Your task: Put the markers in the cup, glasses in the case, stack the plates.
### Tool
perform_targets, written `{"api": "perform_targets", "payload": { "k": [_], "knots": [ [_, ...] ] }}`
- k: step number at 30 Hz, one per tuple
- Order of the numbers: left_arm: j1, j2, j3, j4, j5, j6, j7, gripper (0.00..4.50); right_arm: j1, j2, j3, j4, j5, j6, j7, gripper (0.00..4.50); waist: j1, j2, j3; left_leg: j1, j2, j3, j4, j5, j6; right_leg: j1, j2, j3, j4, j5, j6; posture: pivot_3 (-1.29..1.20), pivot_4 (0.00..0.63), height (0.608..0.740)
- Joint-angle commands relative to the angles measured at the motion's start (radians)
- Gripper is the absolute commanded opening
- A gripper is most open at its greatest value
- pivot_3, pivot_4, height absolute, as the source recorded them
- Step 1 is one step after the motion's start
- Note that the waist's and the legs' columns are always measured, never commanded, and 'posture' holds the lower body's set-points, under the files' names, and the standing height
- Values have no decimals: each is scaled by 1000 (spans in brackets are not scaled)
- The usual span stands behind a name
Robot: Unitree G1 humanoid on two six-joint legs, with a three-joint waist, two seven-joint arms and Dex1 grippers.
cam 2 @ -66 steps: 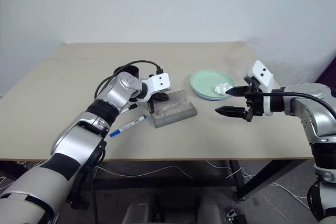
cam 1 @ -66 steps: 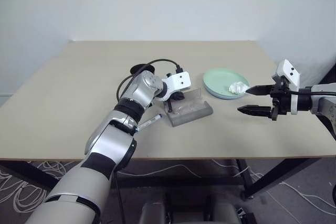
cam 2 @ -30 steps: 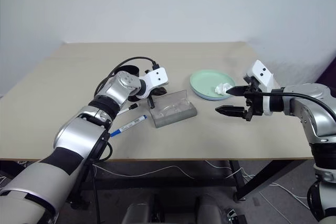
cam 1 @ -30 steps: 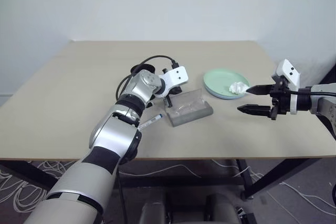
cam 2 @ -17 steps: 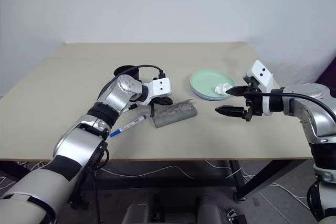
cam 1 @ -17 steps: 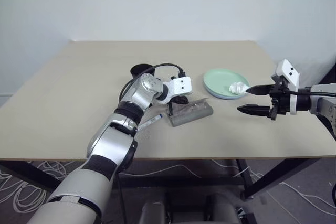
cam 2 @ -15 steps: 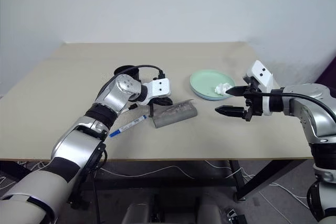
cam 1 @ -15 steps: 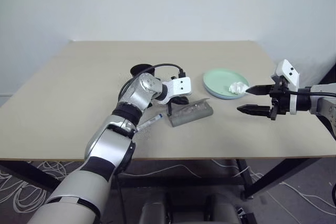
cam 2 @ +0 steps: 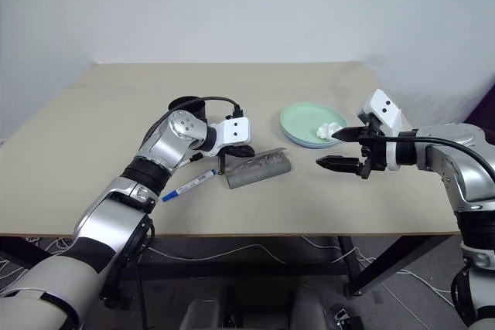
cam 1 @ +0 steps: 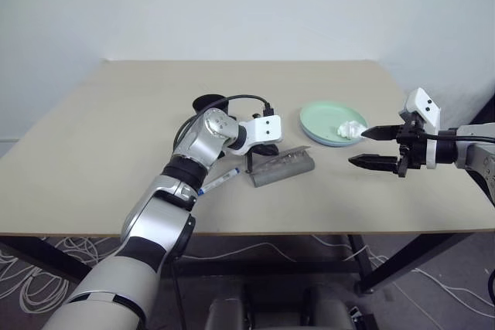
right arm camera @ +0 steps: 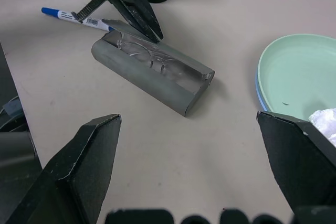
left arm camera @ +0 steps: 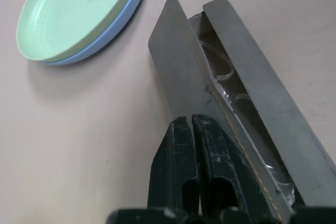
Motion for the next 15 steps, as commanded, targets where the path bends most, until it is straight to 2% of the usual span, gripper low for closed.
{"api": "perform_targets", "payload": {
  "k": [1,8,15],
  "knots": [
    [-76,24,22,27,-14,-33,27,38,-16,-5,-25,-22,12,-6,0,4500,0,0,0,0,0,0,0,0,0,0,0,0,0,0,1,0,0,639],
    [-157,42,30,163,-6,-89,102,38,-9,-4,-28,-31,15,-1,-4,4500,1,0,0,0,0,0,0,0,0,0,0,0,0,-1,2,0,0,639],
    [-152,30,23,181,-10,-116,90,38,-8,-4,-29,-36,16,2,-8,4500,1,0,0,0,0,0,0,0,0,0,0,0,0,-1,2,0,0,639]
  ]
}}
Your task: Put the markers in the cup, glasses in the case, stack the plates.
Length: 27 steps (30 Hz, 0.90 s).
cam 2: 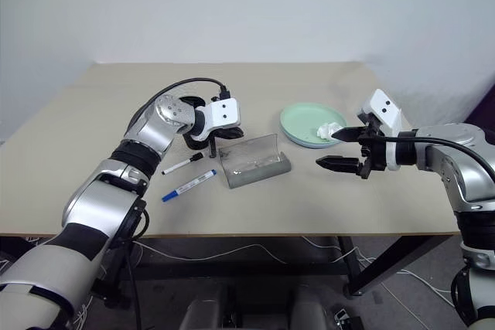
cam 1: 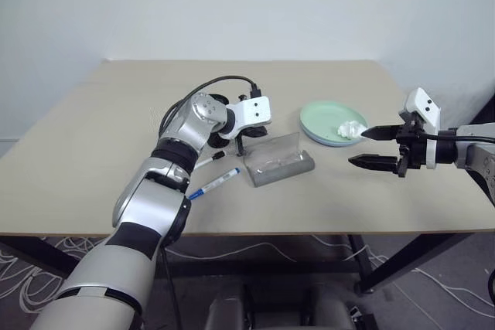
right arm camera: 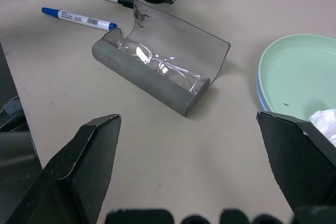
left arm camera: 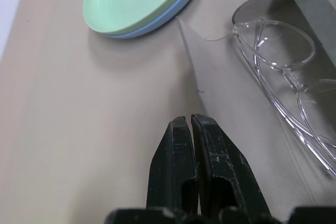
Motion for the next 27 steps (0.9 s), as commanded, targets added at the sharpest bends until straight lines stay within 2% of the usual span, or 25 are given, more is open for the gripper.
{"api": "perform_targets", "payload": {
  "k": [1,9,18,24,27],
  "knots": [
    [-25,-4,10,-12,-13,-27,3,38,-9,-3,-29,-33,16,1,-6,4500,0,0,0,0,0,0,0,0,0,0,0,0,0,0,0,0,0,639],
    [-28,-21,6,29,7,-35,67,38,-8,-2,-28,-36,17,5,-7,4500,0,0,0,0,0,0,0,0,0,0,0,0,0,0,0,0,0,639],
    [-55,-58,24,130,12,14,241,38,-3,1,-33,-50,20,17,-13,4500,0,0,0,0,0,0,0,0,0,0,0,0,0,0,0,0,0,639],
    [-49,-60,12,170,17,13,251,38,-3,0,-33,-53,27,19,-20,4500,0,0,0,0,0,0,0,0,0,0,0,0,0,0,0,0,0,639],
    [-22,-64,0,149,16,-10,201,38,-2,-4,-34,-53,29,18,-24,4500,1,0,0,0,0,0,0,0,0,0,0,0,0,0,0,0,0,639]
  ]
}}
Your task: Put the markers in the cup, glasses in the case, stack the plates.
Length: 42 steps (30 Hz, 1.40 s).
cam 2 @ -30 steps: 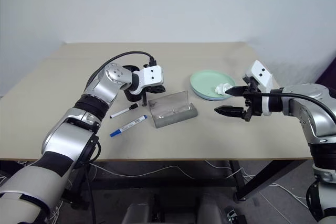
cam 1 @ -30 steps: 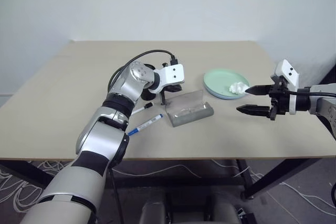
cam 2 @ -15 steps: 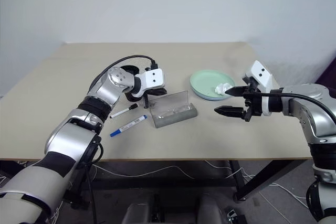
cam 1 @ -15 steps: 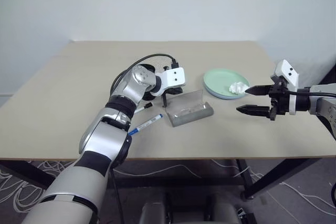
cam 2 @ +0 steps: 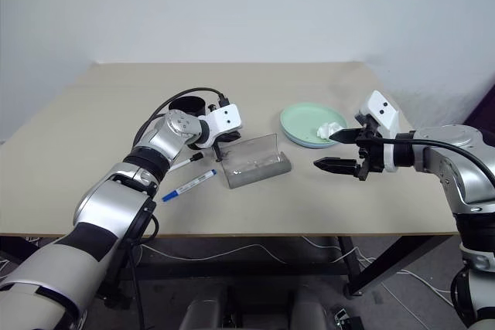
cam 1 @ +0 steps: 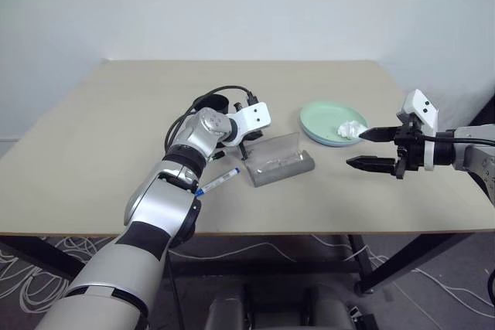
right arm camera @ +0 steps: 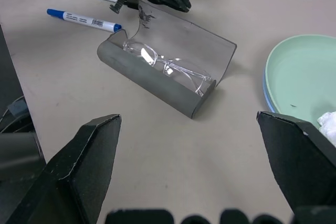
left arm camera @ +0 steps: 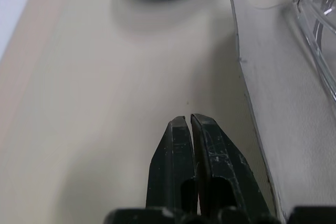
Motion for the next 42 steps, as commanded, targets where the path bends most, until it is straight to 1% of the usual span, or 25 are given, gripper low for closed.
{"api": "perform_targets", "payload": {
  "k": [1,5,11,20,25,31,33,35,38,42],
  "knots": [
    [-2,-2,-2,-43,-2,-34,-55,38,-11,-7,-33,-26,13,-3,-7,4500,0,0,0,0,0,0,0,0,0,0,0,0,0,0,-1,0,0,639],
    [23,4,-7,-85,-9,-43,-126,38,-15,-5,-30,-22,12,-4,-8,4500,0,0,0,0,0,0,0,0,0,0,0,0,0,2,-4,0,0,639],
    [88,19,-14,-217,-20,-37,-231,38,-20,-2,-26,-15,9,-10,-7,4500,0,0,0,0,0,0,0,0,0,0,0,0,0,2,-4,0,0,639],
    [172,38,-16,-358,-22,14,-269,38,-23,2,-25,-7,8,-17,-6,4500,-1,0,0,0,0,0,0,0,0,0,0,0,0,2,-4,0,0,639],
    [245,56,-21,-474,-33,54,-298,38,-21,4,-24,-8,9,-16,-5,4500,-1,1,0,0,0,0,0,0,0,0,0,0,0,2,-4,0,0,639],
    [270,86,12,-597,-81,158,-322,38,-20,6,-21,-8,9,-16,-4,4500,0,1,0,0,0,0,0,0,0,0,0,0,0,2,-4,0,0,639],
    [273,113,65,-681,-128,295,-328,412,-21,8,-16,-7,9,-15,-2,4500,-1,1,0,0,0,0,0,0,0,0,0,0,0,2,-3,0,0,639],
    [283,140,87,-742,-151,367,-329,965,-22,10,-14,-6,9,-14,0,4500,-2,1,0,0,1,0,0,0,0,0,1,0,0,1,-2,0,0,639],
    [310,193,102,-826,-177,455,-347,2021,-24,12,-10,-2,7,-16,3,4500,-6,1,-1,1,1,0,-1,0,0,1,1,0,0,1,-2,0,0,639],
    [368,298,125,-913,-208,544,-375,3498,-33,19,0,7,3,-20,8,4500,-9,1,-1,3,1,0,-1,0,0,2,1,0,0,0,0,0,0,639]
  ]
}}
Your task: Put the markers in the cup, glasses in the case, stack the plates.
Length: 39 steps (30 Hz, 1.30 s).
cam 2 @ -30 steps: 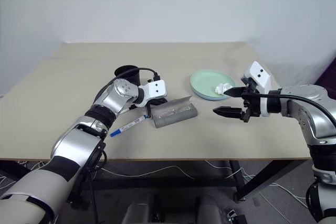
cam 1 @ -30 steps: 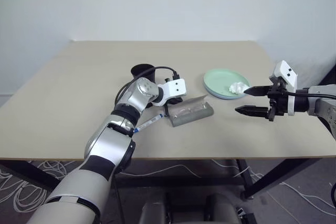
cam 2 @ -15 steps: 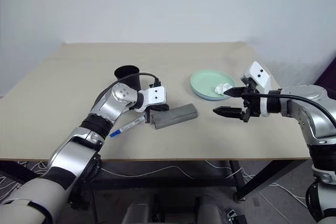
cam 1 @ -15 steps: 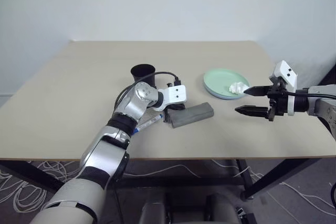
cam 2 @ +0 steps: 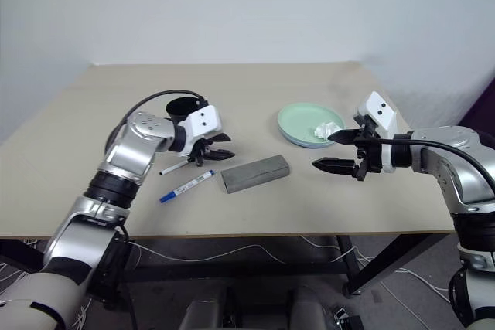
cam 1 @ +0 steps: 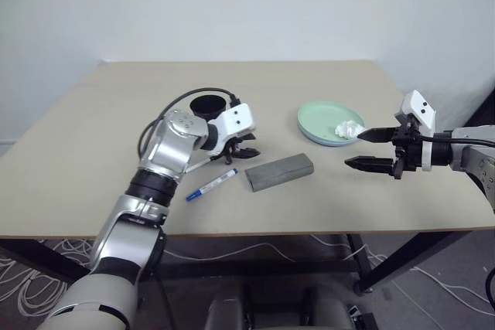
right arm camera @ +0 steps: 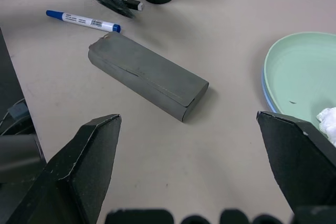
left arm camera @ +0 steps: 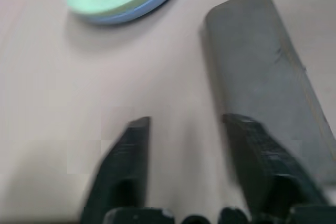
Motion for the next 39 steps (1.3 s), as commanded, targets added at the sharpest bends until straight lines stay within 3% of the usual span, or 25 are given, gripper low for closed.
{"api": "perform_targets", "payload": {
  "k": [1,3,26,30,39],
  "knots": [
    [40,79,46,-94,-43,78,-20,3824,-32,7,-5,0,2,-18,8,4500,-1,0,0,0,0,0,0,0,0,0,0,0,0,0,0,0,0,639],
    [75,108,49,-134,-53,99,-6,4486,-37,11,-1,4,-1,-21,10,4500,-1,0,0,0,0,0,0,0,0,0,0,0,0,0,0,0,0,639],
    [103,144,-95,-99,-26,230,-6,4486,-21,38,3,-20,12,-14,-13,4500,14,0,0,0,0,0,0,-1,-1,0,0,0,0,0,0,0,0,639],
    [86,140,-111,-65,-21,226,-12,3635,-17,38,-1,-27,15,-9,-19,4500,14,0,0,0,0,0,0,-1,-1,0,0,0,0,0,0,0,0,639],
    [117,141,-128,-85,-41,262,-33,507,-8,39,-8,-35,22,-1,-28,4500,14,1,-1,0,0,0,0,-1,-2,0,-1,0,0,0,0,0,0,639]
  ]
}}
